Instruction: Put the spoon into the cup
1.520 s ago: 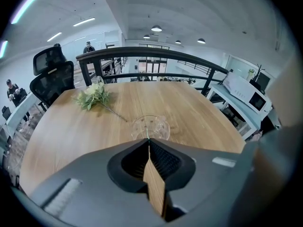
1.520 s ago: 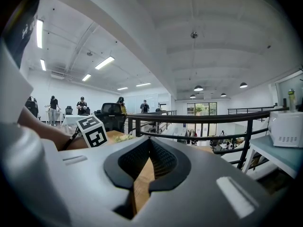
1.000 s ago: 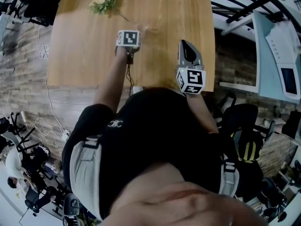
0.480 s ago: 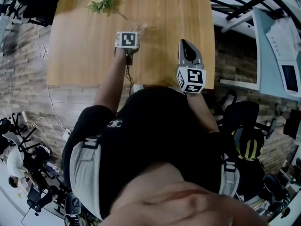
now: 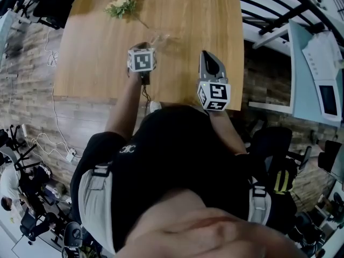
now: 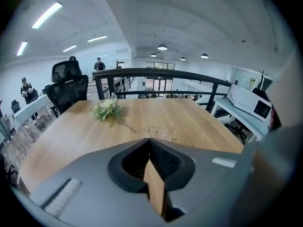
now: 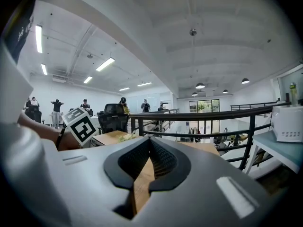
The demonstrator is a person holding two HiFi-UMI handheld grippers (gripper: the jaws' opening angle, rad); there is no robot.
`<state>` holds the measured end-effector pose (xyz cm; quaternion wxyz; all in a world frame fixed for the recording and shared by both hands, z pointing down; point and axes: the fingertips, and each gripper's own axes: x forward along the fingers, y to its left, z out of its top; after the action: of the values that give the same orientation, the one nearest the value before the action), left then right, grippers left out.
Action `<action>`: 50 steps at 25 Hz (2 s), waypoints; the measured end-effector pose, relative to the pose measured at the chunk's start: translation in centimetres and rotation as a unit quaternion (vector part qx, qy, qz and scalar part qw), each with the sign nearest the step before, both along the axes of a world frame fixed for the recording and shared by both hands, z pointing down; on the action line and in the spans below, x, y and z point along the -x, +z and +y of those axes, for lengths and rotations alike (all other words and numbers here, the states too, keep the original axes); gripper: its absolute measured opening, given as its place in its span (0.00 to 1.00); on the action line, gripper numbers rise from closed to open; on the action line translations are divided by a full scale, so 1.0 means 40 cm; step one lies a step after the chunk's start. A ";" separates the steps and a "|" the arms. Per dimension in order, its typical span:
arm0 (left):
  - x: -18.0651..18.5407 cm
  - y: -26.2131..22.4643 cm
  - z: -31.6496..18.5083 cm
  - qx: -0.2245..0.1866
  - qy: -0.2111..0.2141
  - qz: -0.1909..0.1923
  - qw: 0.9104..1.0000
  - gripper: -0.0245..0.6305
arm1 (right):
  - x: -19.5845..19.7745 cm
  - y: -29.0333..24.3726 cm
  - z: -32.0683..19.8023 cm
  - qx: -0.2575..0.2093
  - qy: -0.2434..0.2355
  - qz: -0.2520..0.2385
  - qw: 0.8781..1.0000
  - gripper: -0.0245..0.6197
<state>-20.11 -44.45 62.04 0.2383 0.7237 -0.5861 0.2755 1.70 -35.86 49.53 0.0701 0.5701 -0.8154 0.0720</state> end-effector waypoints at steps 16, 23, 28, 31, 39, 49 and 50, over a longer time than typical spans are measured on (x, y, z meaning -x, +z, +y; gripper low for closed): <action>-0.120 -0.310 0.111 -0.175 0.050 0.061 0.981 0.06 | 0.041 -0.056 0.006 -0.043 -0.036 -0.023 0.998 0.04; -0.141 -0.401 0.160 -0.272 0.061 0.061 0.959 0.06 | 0.068 -0.060 0.007 -0.049 -0.054 -0.027 0.997 0.04; -0.138 -0.388 0.190 -0.291 0.065 0.046 0.954 0.06 | 0.083 -0.053 0.008 -0.048 -0.066 -0.025 0.996 0.04; -0.135 -0.375 0.195 -0.281 0.060 0.049 0.957 0.06 | 0.079 -0.045 0.003 -0.044 -0.065 -0.026 0.997 0.04; -0.122 -0.372 0.185 -0.268 0.038 0.051 0.961 0.06 | 0.068 -0.035 -0.010 -0.034 -0.058 -0.030 0.997 0.04; -0.115 -0.347 0.205 -0.253 0.014 0.049 0.966 0.06 | 0.046 -0.034 0.001 -0.035 -0.062 -0.038 0.997 0.04; -0.120 -0.347 0.208 -0.251 0.014 0.048 0.967 0.06 | 0.043 -0.033 0.002 -0.035 -0.063 -0.038 0.997 0.04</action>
<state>-15.31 -36.13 48.18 0.0723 0.7810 -0.6140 0.0879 -0.01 -35.76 48.20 0.0235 0.5165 -0.8538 0.0609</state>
